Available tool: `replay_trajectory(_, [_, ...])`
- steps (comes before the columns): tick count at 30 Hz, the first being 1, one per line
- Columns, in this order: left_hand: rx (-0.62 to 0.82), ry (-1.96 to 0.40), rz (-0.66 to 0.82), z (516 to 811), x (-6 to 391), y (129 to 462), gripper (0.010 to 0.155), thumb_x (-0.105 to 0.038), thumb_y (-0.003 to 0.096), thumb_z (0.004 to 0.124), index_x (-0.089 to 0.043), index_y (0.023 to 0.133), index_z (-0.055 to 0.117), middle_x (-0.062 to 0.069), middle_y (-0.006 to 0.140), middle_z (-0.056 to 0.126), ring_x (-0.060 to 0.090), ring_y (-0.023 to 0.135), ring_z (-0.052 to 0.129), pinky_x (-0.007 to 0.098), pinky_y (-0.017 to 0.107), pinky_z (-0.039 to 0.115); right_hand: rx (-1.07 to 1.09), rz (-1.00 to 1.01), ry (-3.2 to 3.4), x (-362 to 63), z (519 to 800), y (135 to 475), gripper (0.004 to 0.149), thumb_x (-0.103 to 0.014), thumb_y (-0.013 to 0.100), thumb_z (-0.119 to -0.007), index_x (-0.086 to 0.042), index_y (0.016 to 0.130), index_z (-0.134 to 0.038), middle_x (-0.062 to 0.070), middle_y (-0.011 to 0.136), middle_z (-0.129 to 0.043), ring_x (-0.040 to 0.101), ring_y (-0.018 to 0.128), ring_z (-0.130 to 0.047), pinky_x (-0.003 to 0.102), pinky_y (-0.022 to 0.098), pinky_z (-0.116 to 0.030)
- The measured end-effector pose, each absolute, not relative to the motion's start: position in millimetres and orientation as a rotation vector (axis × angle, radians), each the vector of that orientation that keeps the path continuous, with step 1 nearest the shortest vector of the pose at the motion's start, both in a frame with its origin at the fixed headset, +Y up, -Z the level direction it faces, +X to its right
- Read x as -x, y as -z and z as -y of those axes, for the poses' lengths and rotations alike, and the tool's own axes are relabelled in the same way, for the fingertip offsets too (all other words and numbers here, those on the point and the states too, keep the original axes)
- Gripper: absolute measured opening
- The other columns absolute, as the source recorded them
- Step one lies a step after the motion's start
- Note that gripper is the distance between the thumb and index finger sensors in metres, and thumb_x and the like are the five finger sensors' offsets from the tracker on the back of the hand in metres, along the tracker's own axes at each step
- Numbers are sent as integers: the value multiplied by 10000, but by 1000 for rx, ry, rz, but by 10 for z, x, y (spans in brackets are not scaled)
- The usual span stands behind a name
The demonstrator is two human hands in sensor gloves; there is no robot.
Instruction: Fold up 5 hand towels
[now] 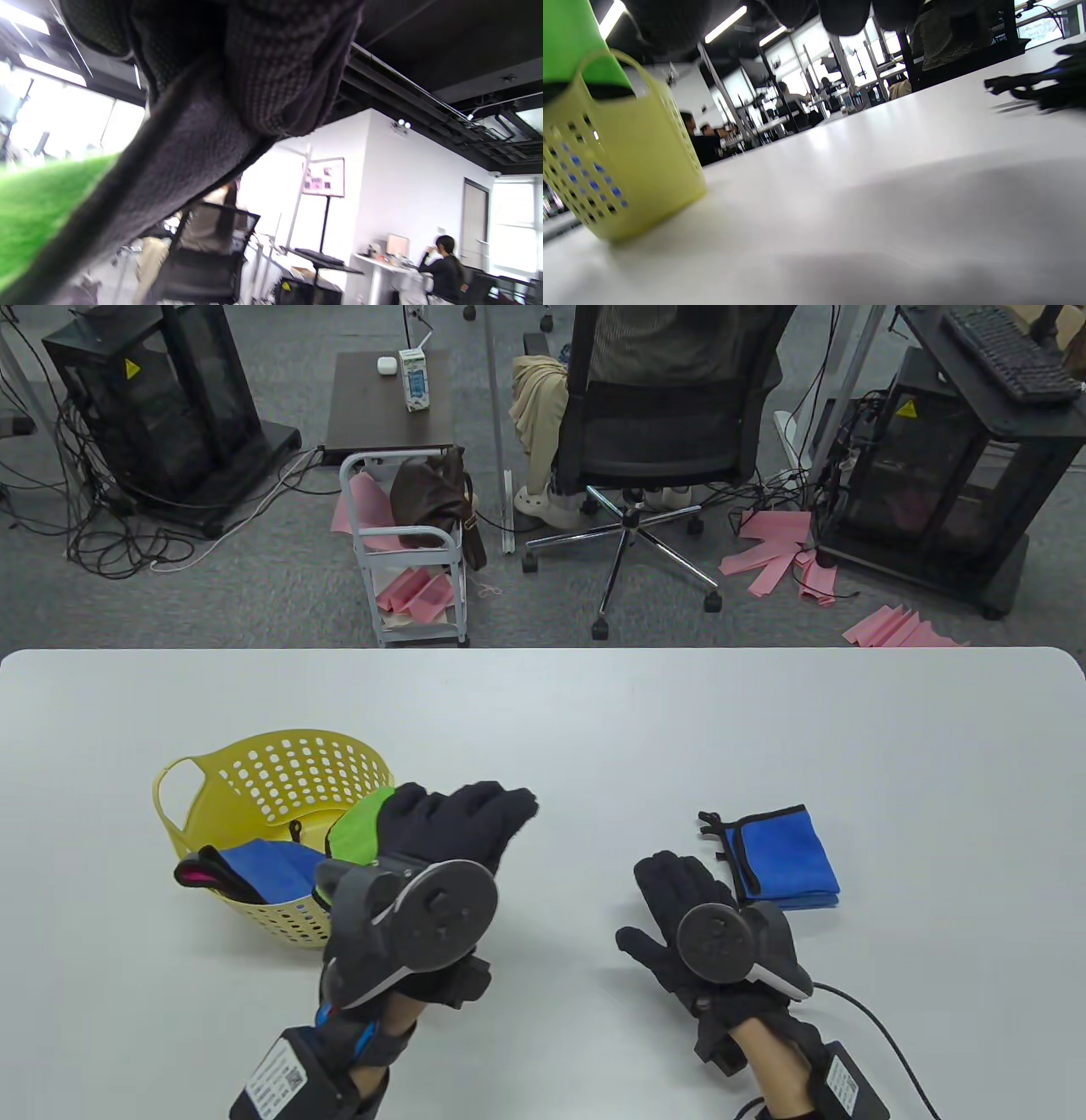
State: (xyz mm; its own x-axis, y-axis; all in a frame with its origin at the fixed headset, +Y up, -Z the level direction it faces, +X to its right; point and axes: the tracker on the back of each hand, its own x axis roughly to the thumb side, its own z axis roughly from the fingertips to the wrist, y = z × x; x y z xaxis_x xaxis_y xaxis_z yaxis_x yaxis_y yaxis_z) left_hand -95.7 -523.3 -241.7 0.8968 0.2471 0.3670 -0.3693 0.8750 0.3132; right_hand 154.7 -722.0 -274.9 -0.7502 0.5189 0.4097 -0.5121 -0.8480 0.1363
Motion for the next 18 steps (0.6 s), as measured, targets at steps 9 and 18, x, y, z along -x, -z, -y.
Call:
replay_trajectory(9, [-71, -522, 370, 6192, 352, 3012, 385, -253, 462, 944, -385, 824, 943, -23, 839, 1031, 205, 614, 1100, 571, 662, 737, -597, -92, -2489, -1582, 7236, 2772, 709, -479, 554, -739, -55, 1067, -497, 220, 1102, -581, 486, 888, -648, 652, 645, -579])
replay_trajectory(18, [-48, -510, 386, 6298, 298, 3061, 388, -259, 462, 943, -387, 827, 940, -25, 838, 1032, 201, 611, 1102, 567, 660, 742, -468, -350, -2611, -1551, 7498, 2855, 699, -525, 551, -759, -66, 1044, -572, 209, 1077, -633, 479, 868, -678, 661, 642, -583])
